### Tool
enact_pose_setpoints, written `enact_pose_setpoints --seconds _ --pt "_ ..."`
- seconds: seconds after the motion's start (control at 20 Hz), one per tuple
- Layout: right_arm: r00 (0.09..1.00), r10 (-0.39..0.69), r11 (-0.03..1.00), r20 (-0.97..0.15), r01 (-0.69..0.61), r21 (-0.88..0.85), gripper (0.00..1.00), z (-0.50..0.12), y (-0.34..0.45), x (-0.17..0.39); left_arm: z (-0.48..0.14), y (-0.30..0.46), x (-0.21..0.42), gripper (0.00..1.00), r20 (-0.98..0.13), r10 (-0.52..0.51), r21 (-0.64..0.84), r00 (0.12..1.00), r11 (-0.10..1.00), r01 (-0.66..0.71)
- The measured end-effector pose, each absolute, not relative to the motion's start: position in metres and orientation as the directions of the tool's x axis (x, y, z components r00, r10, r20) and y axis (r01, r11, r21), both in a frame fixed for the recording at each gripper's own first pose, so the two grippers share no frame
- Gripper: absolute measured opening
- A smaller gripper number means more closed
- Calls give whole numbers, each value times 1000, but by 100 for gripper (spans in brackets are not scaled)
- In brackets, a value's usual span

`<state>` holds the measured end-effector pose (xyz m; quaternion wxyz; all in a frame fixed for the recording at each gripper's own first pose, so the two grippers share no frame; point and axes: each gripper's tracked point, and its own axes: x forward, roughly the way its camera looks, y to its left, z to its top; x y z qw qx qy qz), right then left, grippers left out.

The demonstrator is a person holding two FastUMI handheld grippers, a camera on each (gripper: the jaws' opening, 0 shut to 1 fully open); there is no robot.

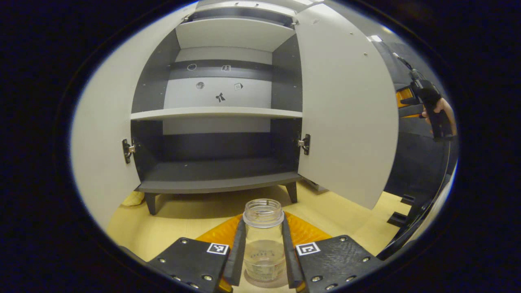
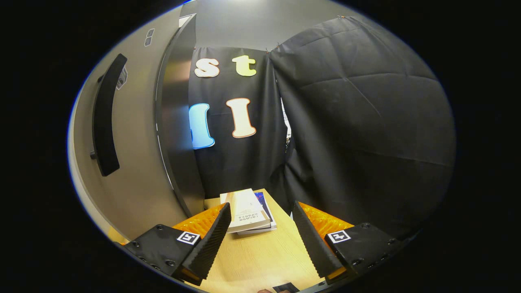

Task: Grasp the bottle in the cabinet with the left hand and place it on the coaster, then close the right door with the right hand and the left door with the left hand.

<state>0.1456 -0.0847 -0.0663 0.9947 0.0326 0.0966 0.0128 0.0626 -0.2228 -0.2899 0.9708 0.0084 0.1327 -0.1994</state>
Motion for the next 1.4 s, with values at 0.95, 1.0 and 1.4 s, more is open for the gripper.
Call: enact_pose_setpoints --seconds 0.95,1.0,1.4 --pt "985 -32 987 -170 58 150 98 -73 -94 145 -199 -177 15 93 -272 -301 4 914 950 314" --pt "985 -32 990 -169 55 133 98 -70 -94 146 -184 -166 16 99 -262 -286 3 922 955 297" --pt "997 -75 997 26 75 1 92 19 -82 139 -10 -60 40 93 -81 -78 33 994 996 81"
